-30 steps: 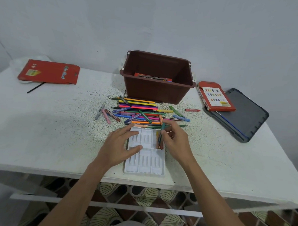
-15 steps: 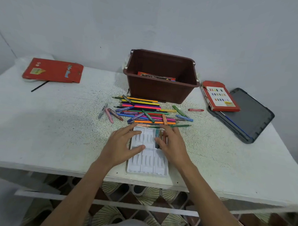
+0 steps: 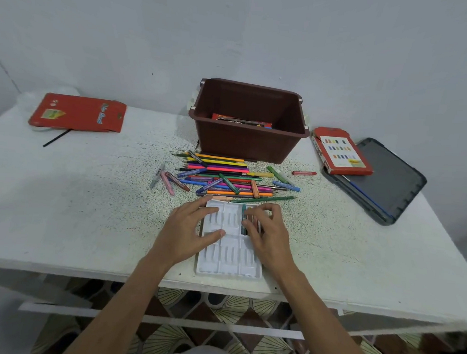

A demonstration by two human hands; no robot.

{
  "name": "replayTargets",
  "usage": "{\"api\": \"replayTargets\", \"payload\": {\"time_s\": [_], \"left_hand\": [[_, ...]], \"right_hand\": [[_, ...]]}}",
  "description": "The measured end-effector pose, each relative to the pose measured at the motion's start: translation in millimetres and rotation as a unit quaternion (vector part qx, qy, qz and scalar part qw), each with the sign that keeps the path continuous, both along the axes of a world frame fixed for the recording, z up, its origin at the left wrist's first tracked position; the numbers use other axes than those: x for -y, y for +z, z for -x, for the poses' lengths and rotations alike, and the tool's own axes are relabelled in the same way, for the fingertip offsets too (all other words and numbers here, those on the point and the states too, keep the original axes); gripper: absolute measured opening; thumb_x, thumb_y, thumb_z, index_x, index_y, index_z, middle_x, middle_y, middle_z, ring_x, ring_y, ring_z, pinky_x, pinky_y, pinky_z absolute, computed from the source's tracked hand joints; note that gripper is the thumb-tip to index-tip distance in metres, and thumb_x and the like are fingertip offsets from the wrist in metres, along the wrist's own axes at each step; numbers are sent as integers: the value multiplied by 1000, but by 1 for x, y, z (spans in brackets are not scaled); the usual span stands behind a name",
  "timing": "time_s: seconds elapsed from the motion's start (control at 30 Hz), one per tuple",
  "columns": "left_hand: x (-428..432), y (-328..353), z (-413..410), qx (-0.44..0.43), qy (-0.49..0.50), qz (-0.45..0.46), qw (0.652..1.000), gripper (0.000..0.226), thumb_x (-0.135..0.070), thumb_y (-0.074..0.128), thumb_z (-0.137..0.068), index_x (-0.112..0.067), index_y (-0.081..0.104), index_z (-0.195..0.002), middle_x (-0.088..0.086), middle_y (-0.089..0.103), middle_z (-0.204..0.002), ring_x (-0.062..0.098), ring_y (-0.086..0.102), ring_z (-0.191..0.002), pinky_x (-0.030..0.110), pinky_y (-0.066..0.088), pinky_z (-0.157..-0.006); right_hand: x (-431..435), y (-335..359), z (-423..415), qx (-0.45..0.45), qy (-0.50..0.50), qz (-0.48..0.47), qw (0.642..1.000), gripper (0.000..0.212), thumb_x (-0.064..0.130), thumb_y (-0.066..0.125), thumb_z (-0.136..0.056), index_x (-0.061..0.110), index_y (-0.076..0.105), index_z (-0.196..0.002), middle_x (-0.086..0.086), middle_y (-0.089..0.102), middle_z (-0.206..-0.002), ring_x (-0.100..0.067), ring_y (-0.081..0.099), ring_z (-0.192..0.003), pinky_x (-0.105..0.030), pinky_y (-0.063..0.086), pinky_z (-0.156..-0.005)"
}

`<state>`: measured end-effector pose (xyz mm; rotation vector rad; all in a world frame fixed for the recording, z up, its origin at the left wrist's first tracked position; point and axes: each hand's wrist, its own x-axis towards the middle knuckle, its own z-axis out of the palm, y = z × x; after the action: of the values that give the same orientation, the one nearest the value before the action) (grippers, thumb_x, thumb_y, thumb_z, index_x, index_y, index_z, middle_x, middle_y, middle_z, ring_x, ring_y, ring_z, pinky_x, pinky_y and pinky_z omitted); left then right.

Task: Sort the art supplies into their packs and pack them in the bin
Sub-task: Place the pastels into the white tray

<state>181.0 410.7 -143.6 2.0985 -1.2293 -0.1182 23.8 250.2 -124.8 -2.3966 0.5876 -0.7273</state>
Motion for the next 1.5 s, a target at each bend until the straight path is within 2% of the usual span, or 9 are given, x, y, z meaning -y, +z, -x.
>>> {"api": "replayTargets", "payload": {"time_s": [0.3,0.47,0.57,0.67,0.87,1.1,1.2,1.3,1.5], "left_hand": [[1,-1,0,3,-2,4,1000,66,-73,55,-77,-30,62,-127,-15,41,-149,11,44,-132,49,36,-108],[0,1,1,-2,1,5,1000,66,-73,55,-77,-31,62,-127,-16,40,-149,10,43,-132,45,33,-109],[0,0,0,1,-3,8,1000,66,-72,55,-78,-30,62,-128,-16,40,-150,10,44,-132,45,33,-108],[0,0,1,-1,-3,2,1000,67,-74,53,-78,-30,61,-129,-16,39,-150,9,42,-133,43,31,-108],[0,1,0,-1,-3,-1,1000,68,-74,53,-78,-30,60,-129,-16,39,-151,10,42,-134,43,31,-108],[-1,3,2,-6,1,0,1000,68,-74,53,-77,-31,60,-130,-17,38,-150,9,41,-134,43,30,-110],[-1,3,1,-7,0,-6,1000,69,-75,52,-78,-31,59,-131,-17,38,-151,9,40,-135,44,30,-111],[-1,4,2,-10,0,-9,1000,70,-76,50,-77,-31,59,-131,-17,37,-151,10,40,-135,45,30,-112],[-2,4,2,-13,0,-8,1000,72,-77,48,-77,-31,59,-131,-18,36,-151,9,39,-136,43,28,-112]], "right_hand": [[2,-2,0,-19,13,-6,1000,13,21,65,-93,18,72,-103,1,44,-118,-4,50,-90,-10,38,-72],[18,13,-1,-39,29,-79,996,23,27,58,-96,26,67,-117,5,51,-110,-6,56,-75,-27,51,-71],[39,26,-7,-47,-20,-88,995,25,23,56,-97,24,65,-120,2,64,-102,-7,58,-71,-27,49,-64],[63,30,-10,-75,-74,-37,994,28,19,54,-97,15,64,-123,-4,65,-105,-8,56,-67,-25,42,-66],[90,35,-17,-146,-94,105,979,36,8,47,-97,8,57,-132,-10,58,-119,-31,58,-97,-34,45,-73],[95,30,-25,-250,-75,225,939,42,0,46,-93,7,54,-133,-15,59,-116,-34,52,-91,-39,40,-70],[93,28,-27,-262,-98,234,931,33,2,52,-91,1,61,-122,-20,58,-112,-38,53,-92,-43,44,-73],[93,29,-27,-268,-116,214,932,28,7,53,-92,6,60,-119,-17,56,-111,-35,51,-97,-44,44,-77],[101,34,-23,-279,-101,207,932,22,10,49,-93,9,53,-115,-14,57,-109,-35,49,-96,-39,35,-72]]}}
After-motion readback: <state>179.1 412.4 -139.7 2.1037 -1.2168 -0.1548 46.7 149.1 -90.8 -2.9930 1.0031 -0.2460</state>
